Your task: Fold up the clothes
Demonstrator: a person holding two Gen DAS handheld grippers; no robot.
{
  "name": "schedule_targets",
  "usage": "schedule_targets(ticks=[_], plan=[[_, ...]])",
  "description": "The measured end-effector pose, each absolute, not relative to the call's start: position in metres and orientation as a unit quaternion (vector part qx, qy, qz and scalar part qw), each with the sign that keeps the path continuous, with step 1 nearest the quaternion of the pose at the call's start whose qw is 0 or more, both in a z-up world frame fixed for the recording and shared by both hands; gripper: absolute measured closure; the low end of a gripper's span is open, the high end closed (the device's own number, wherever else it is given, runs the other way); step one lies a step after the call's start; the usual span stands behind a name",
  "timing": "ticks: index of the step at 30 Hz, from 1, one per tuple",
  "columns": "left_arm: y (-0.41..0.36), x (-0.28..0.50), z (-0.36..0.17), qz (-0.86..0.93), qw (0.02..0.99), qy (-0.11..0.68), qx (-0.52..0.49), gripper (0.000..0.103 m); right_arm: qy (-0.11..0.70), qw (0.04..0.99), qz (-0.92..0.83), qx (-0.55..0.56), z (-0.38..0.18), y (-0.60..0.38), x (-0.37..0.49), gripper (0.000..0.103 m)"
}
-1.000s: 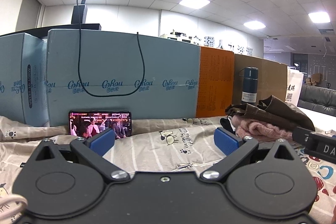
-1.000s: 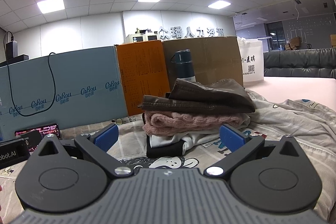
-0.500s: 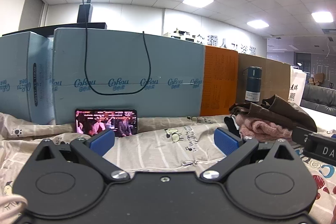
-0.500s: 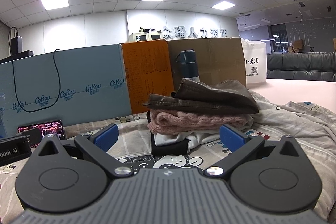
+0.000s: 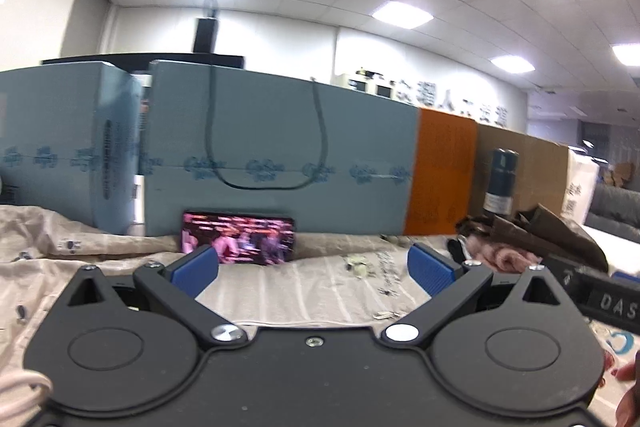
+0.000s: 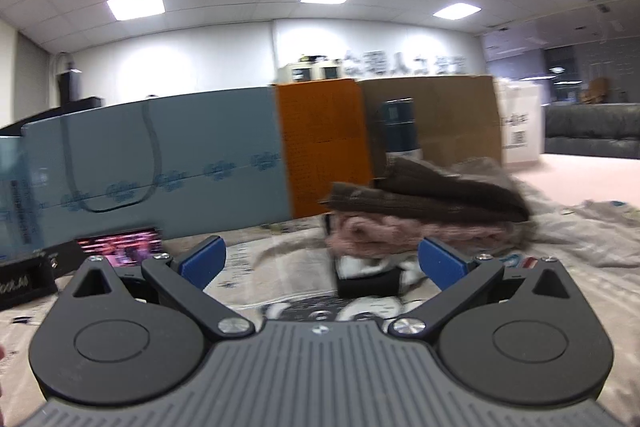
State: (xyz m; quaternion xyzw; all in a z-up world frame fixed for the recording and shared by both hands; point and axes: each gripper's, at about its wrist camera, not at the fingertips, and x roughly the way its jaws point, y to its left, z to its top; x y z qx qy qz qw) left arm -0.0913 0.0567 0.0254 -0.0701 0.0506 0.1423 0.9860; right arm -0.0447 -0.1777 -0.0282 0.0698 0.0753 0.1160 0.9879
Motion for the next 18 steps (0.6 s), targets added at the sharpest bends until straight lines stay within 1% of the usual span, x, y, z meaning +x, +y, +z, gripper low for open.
schedule_targets(ticks=[4, 10, 16, 18], plan=[[0.077, -0.106, 0.028, 0.172, 0.98, 0.041, -0.095, 0.0, 0.088, 0.98, 0.164, 0.072, -0.022, -0.161, -0.044, 0.0], [0.099, -0.126, 0.032, 0.198, 0.972, 0.026, -0.122, 0.0, 0.071, 0.968, 0.23, 0.071, -0.013, -0.131, -0.048, 0.0], [0.131, -0.158, 0.035, 0.255, 0.959, 0.009, -0.127, 0.0, 0.069, 0.95, 0.297, 0.059, 0.0, -0.088, -0.055, 0.0], [0.145, -0.173, 0.034, 0.282, 0.95, 0.003, -0.132, 0.0, 0.069, 0.937, 0.335, 0.07, 0.004, -0.072, -0.059, 0.0]])
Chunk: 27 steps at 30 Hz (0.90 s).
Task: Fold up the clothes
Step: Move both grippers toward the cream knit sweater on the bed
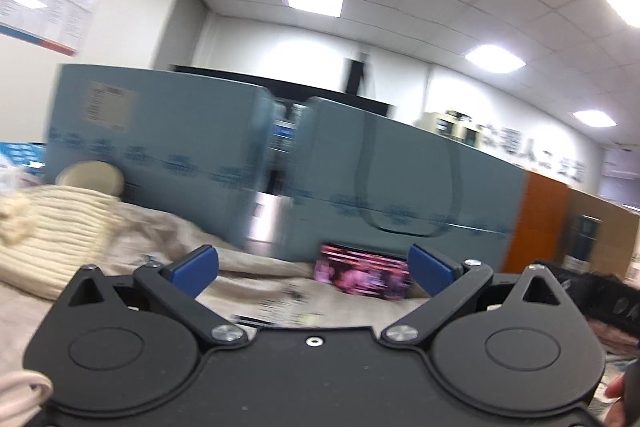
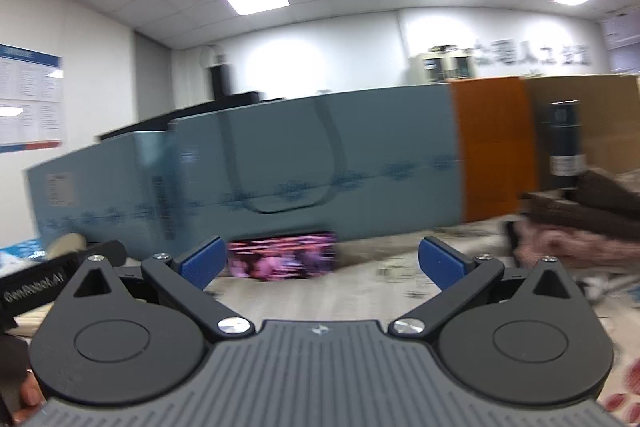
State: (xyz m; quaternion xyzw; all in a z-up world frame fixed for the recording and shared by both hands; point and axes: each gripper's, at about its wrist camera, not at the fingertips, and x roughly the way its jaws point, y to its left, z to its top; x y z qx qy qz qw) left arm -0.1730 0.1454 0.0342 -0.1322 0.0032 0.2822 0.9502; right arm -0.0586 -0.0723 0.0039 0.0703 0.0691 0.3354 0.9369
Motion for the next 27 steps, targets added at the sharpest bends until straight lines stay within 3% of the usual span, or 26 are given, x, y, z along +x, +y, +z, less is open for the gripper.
schedule_targets(ticks=[6, 15, 19, 27], plan=[[0.228, -0.249, 0.025, 0.387, 0.89, -0.017, -0.242, 0.0, 0.096, 0.878, 0.467, 0.039, 0.018, 0.003, -0.061, 0.0], [0.335, -0.348, 0.002, 0.442, 0.796, -0.034, -0.412, 0.0, 0.266, 0.767, 0.583, 0.035, 0.007, 0.159, -0.033, 0.0], [0.366, -0.359, -0.009, 0.411, 0.777, -0.048, -0.474, 0.0, 0.348, 0.704, 0.617, 0.051, -0.012, 0.214, -0.023, 0.0], [0.413, -0.348, -0.025, 0.363, 0.769, -0.038, -0.525, 0.0, 0.367, 0.667, 0.644, 0.077, -0.032, 0.287, -0.016, 0.0]])
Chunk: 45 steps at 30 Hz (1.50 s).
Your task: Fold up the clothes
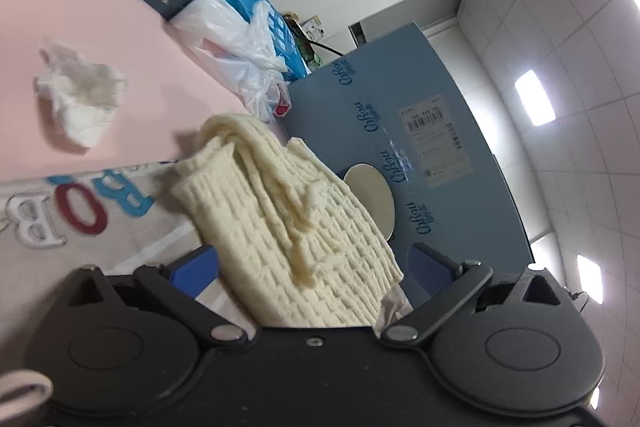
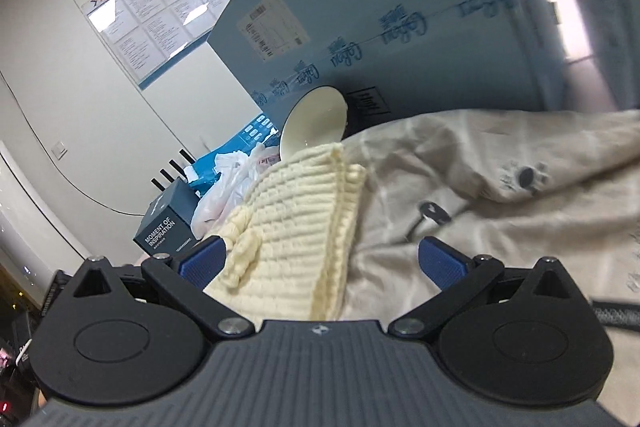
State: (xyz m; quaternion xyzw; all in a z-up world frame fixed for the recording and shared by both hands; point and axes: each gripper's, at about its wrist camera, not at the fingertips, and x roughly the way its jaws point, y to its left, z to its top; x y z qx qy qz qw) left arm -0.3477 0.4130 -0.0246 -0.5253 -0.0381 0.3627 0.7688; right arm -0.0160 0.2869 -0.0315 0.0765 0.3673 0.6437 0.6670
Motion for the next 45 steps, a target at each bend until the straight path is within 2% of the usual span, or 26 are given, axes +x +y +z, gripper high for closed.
schedule_targets(ticks=[10, 12, 14, 17, 18, 19, 20, 23, 26, 35, 45], plan=[[0.443, -0.317, -0.032, 0.41, 0.767, -0.002, -0.493, 0.003, 0.411, 0.631, 0.649, 0.109, -0.059, 0.356, -0.003, 0.0], [0.442, -0.312, -0.031, 0.429, 0.77, 0.007, -0.471, 0.01, 0.413, 0.625, 0.652, 0.112, -0.063, 0.368, -0.005, 0.0], [0.439, -0.307, -0.031, 0.462, 0.768, 0.028, -0.444, 0.034, 0.414, 0.63, 0.648, 0.106, -0.066, 0.381, -0.008, 0.002], [0.435, -0.302, -0.032, 0.501, 0.764, 0.047, -0.404, 0.055, 0.404, 0.642, 0.648, 0.073, -0.068, 0.391, -0.021, 0.046], [0.434, -0.301, -0.032, 0.51, 0.764, 0.049, -0.392, 0.059, 0.395, 0.65, 0.647, 0.059, -0.068, 0.392, -0.027, 0.05], [0.431, -0.301, -0.032, 0.517, 0.765, 0.05, -0.38, 0.068, 0.383, 0.656, 0.648, 0.051, -0.066, 0.391, -0.033, 0.054], [0.429, -0.3, -0.031, 0.523, 0.767, 0.05, -0.369, 0.074, 0.37, 0.661, 0.651, 0.045, -0.063, 0.388, -0.038, 0.062], [0.419, -0.301, -0.026, 0.533, 0.777, 0.038, -0.333, 0.083, 0.334, 0.667, 0.665, 0.033, -0.051, 0.379, -0.054, 0.078], [0.403, -0.302, -0.015, 0.548, 0.788, 0.005, -0.281, 0.084, 0.304, 0.665, 0.681, 0.037, -0.038, 0.367, -0.066, 0.081], [0.325, -0.316, 0.04, 0.568, 0.802, -0.093, -0.162, 0.085, 0.251, 0.634, 0.726, 0.094, 0.008, 0.306, -0.079, 0.082], [0.25, -0.273, 0.072, 0.466, 0.869, -0.086, -0.144, 0.085, 0.203, 0.685, 0.688, 0.128, 0.052, 0.172, -0.05, 0.082]])
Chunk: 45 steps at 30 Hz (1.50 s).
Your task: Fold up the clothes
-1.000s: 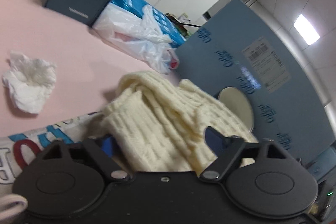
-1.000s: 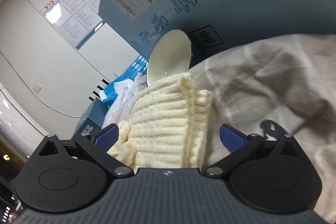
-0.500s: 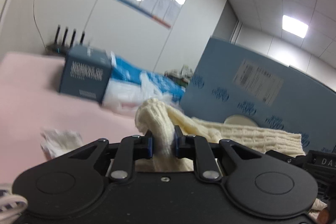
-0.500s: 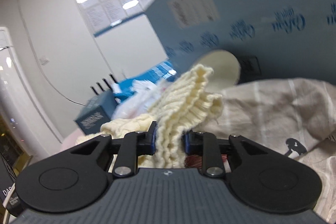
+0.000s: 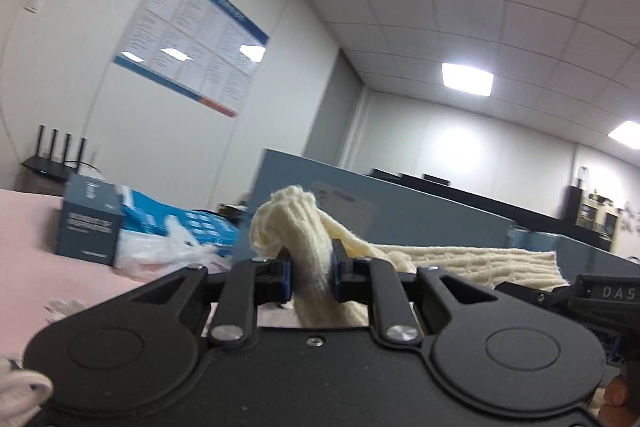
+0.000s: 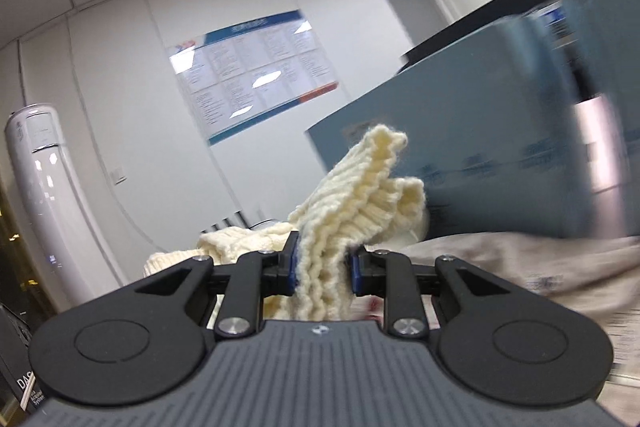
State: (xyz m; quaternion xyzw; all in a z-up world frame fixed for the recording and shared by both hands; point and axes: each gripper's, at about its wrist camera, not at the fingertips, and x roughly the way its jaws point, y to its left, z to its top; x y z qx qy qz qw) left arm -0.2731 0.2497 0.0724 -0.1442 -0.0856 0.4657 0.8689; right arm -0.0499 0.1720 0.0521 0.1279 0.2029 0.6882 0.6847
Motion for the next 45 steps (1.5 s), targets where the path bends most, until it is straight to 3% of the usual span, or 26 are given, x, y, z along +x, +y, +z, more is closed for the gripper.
schedule_targets(ticks=[16, 23, 33, 36, 38, 39, 41, 42, 45], plan=[[0.122, -0.158, 0.051, 0.255, 0.95, -0.027, -0.179, 0.085, 0.198, 0.807, 0.54, 0.137, 0.043, -0.057, 0.035, 0.082], [0.097, -0.13, 0.03, 0.2, 0.963, 0.045, -0.177, 0.085, 0.215, 0.828, 0.5, 0.135, 0.016, -0.101, 0.06, 0.082], [0.076, -0.115, -0.001, 0.139, 0.962, 0.183, -0.144, 0.08, 0.314, 0.802, 0.483, 0.158, -0.039, -0.126, 0.099, 0.082], [0.071, -0.116, -0.006, 0.141, 0.959, 0.215, -0.118, 0.069, 0.333, 0.802, 0.472, 0.152, -0.051, -0.129, 0.104, 0.08], [0.07, -0.118, -0.008, 0.15, 0.957, 0.229, -0.097, 0.045, 0.348, 0.801, 0.461, 0.155, -0.059, -0.131, 0.109, 0.074], [0.069, -0.119, -0.009, 0.155, 0.955, 0.237, -0.087, 0.038, 0.356, 0.802, 0.454, 0.154, -0.062, -0.131, 0.112, 0.072], [0.071, -0.125, -0.006, 0.166, 0.958, 0.224, -0.069, 0.022, 0.364, 0.806, 0.443, 0.149, -0.064, -0.131, 0.115, 0.062], [0.071, -0.127, -0.003, 0.165, 0.962, 0.211, -0.057, 0.019, 0.364, 0.808, 0.439, 0.147, -0.065, -0.13, 0.116, 0.059], [0.068, -0.122, 0.008, 0.139, 0.971, 0.193, -0.011, 0.004, 0.37, 0.816, 0.416, 0.156, -0.062, -0.127, 0.121, 0.039]])
